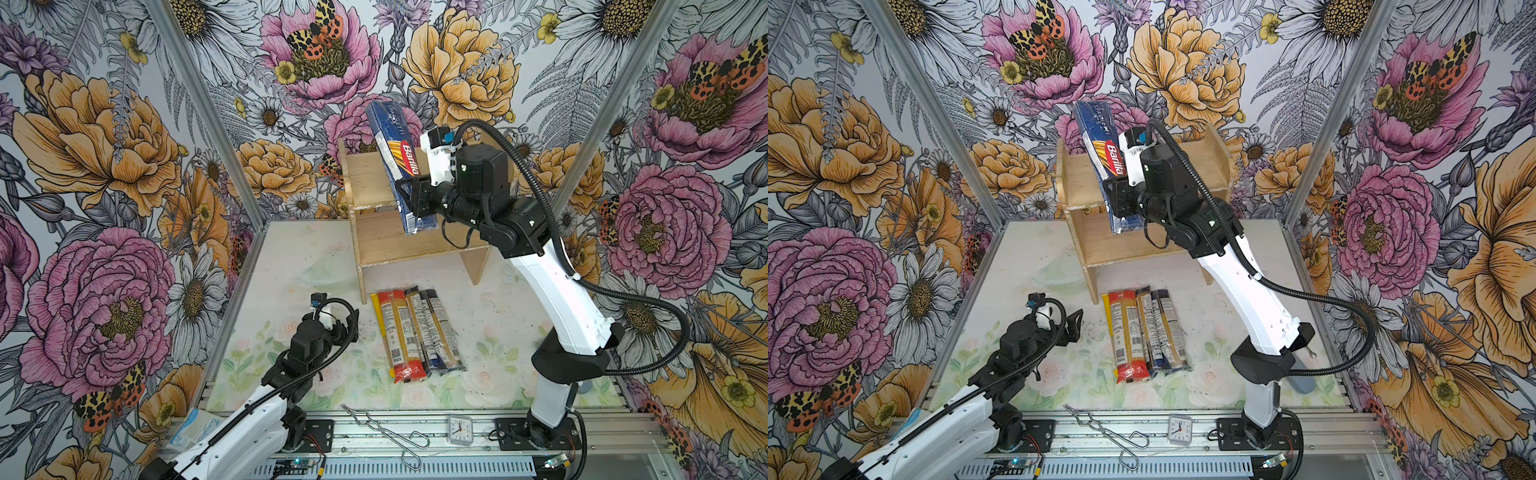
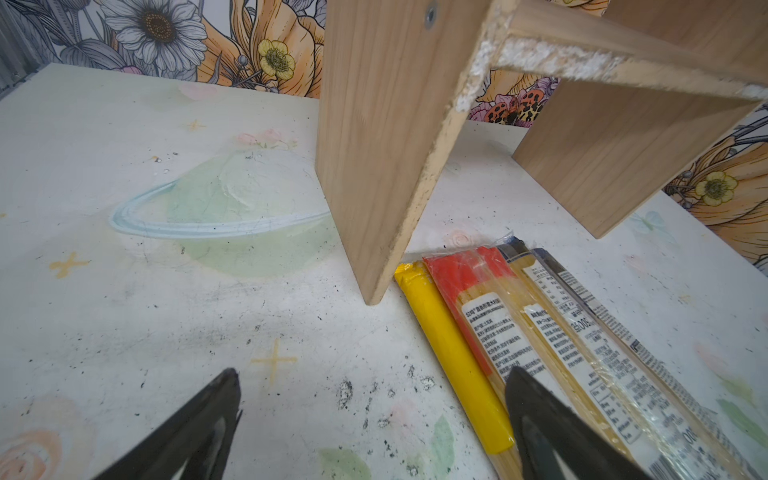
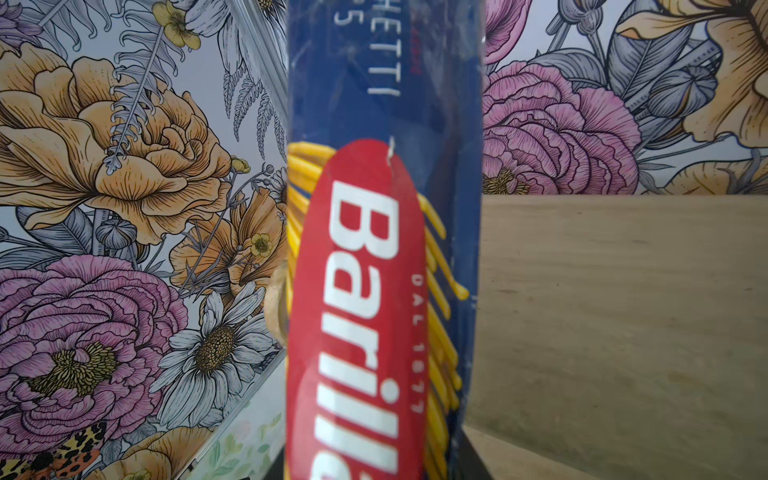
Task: Place and organize the pasta boxes and bags onto the shelf
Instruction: 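Carry the Barilla box upright with the right gripper to the top shelf, then lower the Barilla box onto the top shelf with the right gripper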
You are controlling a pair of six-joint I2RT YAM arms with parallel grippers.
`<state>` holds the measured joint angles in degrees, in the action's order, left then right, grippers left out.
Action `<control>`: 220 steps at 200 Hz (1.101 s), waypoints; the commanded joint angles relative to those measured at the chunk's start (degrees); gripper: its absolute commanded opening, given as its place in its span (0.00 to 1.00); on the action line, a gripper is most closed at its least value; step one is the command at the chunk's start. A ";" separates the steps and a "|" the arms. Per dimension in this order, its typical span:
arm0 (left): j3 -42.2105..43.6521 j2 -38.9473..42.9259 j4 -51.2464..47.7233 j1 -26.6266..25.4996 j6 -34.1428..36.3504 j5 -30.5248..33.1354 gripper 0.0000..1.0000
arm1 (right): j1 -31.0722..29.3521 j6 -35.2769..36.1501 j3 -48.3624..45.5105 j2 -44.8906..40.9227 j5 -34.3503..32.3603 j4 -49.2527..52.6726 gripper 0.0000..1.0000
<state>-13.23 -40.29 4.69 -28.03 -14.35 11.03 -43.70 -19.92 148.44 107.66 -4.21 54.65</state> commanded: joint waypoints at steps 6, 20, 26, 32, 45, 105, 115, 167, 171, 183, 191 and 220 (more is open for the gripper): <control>-0.68 0.88 -0.29 1.19 1.91 -3.15 0.99 | -0.47 1.73 7.91 1.70 -4.48 -9.70 0.00; -0.46 1.00 0.03 1.40 1.83 -3.54 0.99 | -0.46 2.17 10.08 3.37 -5.69 -10.03 0.00; -0.31 1.00 0.24 1.51 1.83 -3.77 0.99 | -0.57 2.30 10.54 3.97 -6.04 -10.36 0.00; -0.20 0.98 0.47 1.60 1.85 -3.88 0.99 | -0.59 2.43 10.72 4.28 -6.42 -10.72 0.00; -0.04 0.79 0.76 1.75 1.88 -4.06 0.99 | -0.58 2.74 10.70 4.87 -7.45 -11.63 0.00; 0.78 1.07 1.62 2.06 1.70 -4.35 0.99 | -0.81 4.02 10.63 6.84 -12.07 -15.26 0.00; 0.88 1.18 1.55 2.06 1.55 -4.39 0.99 | -0.93 4.18 10.66 7.03 -13.51 -15.31 0.00; 1.53 2.16 1.47 2.12 1.01 -4.19 0.99 | -2.80 5.53 10.61 7.41 -16.13 -15.62 0.00; 1.60 2.25 1.46 2.12 0.93 -4.10 0.99 | -3.17 5.64 10.56 7.39 -16.30 -15.63 0.00; 1.71 2.48 1.46 2.11 0.82 -4.00 0.99 | -3.73 6.07 10.61 7.39 -16.45 -15.72 0.00; 1.80 2.56 1.55 2.10 0.82 -3.97 0.99 | -4.05 6.19 10.59 7.31 -16.49 -15.67 0.00; 1.98 2.36 1.82 2.10 0.80 -4.00 0.99 | -4.85 6.28 10.58 7.39 -14.78 -15.99 0.00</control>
<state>-12.32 -38.44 4.97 -26.37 -13.37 7.84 -47.75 -14.90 155.85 116.31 -19.25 49.80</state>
